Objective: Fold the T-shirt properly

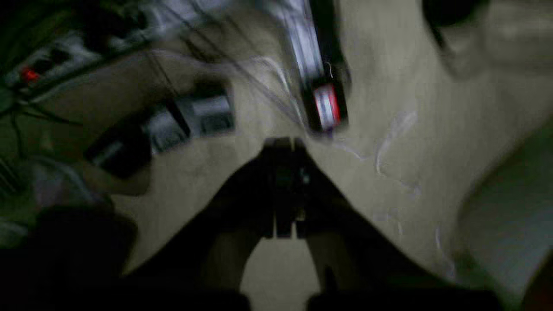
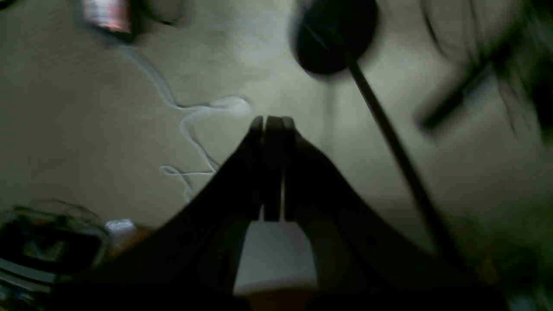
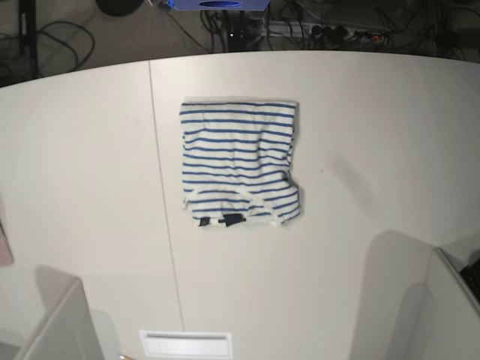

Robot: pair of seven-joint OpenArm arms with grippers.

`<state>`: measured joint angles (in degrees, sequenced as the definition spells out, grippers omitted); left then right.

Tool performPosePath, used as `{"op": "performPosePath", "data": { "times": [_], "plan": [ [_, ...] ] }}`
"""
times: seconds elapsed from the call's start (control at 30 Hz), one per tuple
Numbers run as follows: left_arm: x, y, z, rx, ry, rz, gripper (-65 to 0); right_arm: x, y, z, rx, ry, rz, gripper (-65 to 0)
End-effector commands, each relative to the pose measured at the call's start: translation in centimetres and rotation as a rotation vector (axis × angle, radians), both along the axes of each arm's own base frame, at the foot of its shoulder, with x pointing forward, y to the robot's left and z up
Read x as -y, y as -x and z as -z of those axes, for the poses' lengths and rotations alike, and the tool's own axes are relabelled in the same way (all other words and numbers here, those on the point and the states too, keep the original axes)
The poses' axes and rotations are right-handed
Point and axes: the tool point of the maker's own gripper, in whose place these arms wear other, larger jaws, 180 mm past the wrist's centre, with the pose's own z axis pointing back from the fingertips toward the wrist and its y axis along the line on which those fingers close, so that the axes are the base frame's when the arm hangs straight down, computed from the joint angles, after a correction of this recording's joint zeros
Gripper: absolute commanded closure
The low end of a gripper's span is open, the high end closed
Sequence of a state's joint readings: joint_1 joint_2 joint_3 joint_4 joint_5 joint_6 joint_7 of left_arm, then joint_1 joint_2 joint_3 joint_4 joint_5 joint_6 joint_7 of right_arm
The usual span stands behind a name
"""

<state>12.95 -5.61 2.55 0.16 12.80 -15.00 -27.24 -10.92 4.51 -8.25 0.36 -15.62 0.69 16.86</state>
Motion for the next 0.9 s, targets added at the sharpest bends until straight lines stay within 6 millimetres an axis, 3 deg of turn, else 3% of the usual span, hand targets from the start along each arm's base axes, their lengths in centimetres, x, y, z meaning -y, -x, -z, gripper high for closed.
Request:
{"op": "performPosePath", "data": {
  "times": [0.0,0.13,0.33,0.57,0.87],
  "plan": [
    [0.2,0.4,-0.1,0.0,0.006,-0.031,0.0,-2.0,1.8,-0.2,-0.049,-0.055,0.028,0.0],
    [-1.3,0.4,-0.4,0.026,-0.028,-0.123,0.0,-4.6,0.5,-0.1,-0.023,-0.12,0.093,0.0],
    [-1.7,-1.8,-0.5,0.096,-0.029,-0.13,0.0,-3.9,-0.8,0.1,0.004,-0.111,0.094,0.0],
    [-0.9,-2.0,-0.5,0.097,-0.016,-0.127,0.0,-2.2,-1.4,0.1,0.011,-0.086,0.082,0.0],
    [0.6,-3.0,-0.2,0.105,0.006,-0.135,0.0,-2.8,-1.4,0.2,0.009,-0.095,0.081,0.0]
  ]
}}
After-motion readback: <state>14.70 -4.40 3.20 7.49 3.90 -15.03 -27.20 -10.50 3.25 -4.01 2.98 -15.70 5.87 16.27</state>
